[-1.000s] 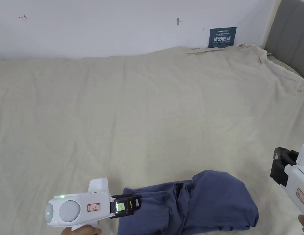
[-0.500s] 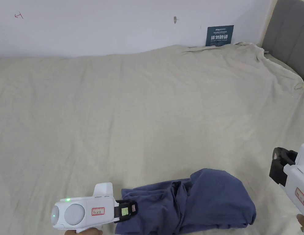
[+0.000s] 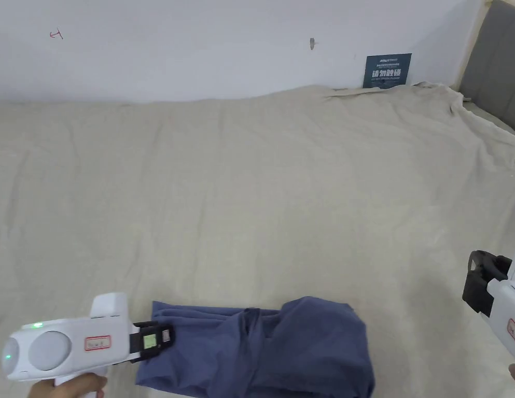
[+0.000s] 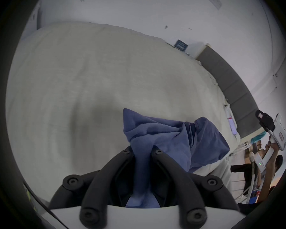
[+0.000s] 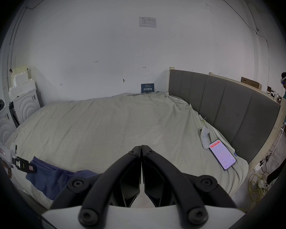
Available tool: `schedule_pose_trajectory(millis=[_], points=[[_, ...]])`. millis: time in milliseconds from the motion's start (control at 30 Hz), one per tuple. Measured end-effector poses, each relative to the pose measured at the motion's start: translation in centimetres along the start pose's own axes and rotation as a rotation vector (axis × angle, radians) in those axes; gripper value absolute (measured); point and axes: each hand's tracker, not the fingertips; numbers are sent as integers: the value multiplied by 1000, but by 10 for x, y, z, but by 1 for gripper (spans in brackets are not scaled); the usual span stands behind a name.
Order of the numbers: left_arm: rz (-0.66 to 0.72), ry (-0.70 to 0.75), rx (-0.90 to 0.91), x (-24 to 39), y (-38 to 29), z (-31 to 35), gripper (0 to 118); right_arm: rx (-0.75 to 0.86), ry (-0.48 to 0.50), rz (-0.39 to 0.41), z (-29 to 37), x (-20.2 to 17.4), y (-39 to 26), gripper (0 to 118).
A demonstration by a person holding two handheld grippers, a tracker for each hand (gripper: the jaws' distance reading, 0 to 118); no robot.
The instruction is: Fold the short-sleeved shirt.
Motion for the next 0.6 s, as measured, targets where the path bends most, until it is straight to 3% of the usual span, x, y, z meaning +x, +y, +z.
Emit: schedule_pose_trajectory(millis=[100, 300, 467, 600], points=[[31, 60, 12, -30, 4, 18, 14, -2, 11, 3, -2, -5, 0, 0], [51, 107, 6, -31, 6, 38, 14, -7, 28, 9, -4, -11, -1, 0], [16, 92, -5, 7, 14, 40, 14, -3, 33, 8, -3, -11, 0, 0], [-32, -4, -11, 61, 24, 26, 14, 0, 41, 5, -2, -10, 0, 0]])
